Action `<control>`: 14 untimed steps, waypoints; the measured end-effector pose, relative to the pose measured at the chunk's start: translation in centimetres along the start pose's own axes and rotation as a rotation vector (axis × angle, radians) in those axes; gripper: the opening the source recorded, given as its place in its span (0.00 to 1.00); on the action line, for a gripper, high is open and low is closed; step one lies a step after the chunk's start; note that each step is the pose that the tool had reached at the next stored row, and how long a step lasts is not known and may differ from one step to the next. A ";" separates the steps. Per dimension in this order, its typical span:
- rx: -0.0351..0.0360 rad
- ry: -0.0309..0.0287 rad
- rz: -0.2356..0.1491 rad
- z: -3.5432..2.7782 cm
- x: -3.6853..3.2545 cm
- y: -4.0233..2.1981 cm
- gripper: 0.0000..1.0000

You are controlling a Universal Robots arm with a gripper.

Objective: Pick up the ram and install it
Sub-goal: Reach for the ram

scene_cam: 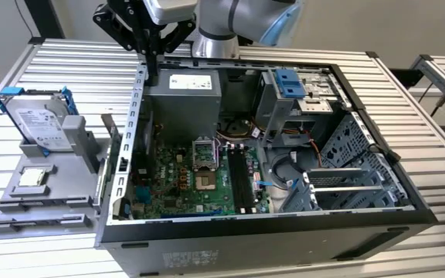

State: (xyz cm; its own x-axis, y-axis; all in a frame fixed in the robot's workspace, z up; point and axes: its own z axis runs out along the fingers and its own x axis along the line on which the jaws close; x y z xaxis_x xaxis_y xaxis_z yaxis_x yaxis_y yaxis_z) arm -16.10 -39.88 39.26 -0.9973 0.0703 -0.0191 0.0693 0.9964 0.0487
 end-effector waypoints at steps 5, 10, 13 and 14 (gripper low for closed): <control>0.0000 0.0000 0.000 -0.02 0.98 -0.07 0.00; 0.0000 0.0000 0.000 -0.04 1.81 -0.13 0.00; 0.0000 0.0000 0.000 -0.06 2.46 -0.17 0.00; 0.0000 0.0000 0.000 -0.06 2.68 -0.18 0.00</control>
State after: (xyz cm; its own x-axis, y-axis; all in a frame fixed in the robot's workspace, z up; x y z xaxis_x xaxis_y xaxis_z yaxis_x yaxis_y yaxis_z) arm -18.78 -39.88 39.26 -0.9973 0.0705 -0.0191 0.0695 0.9964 0.0488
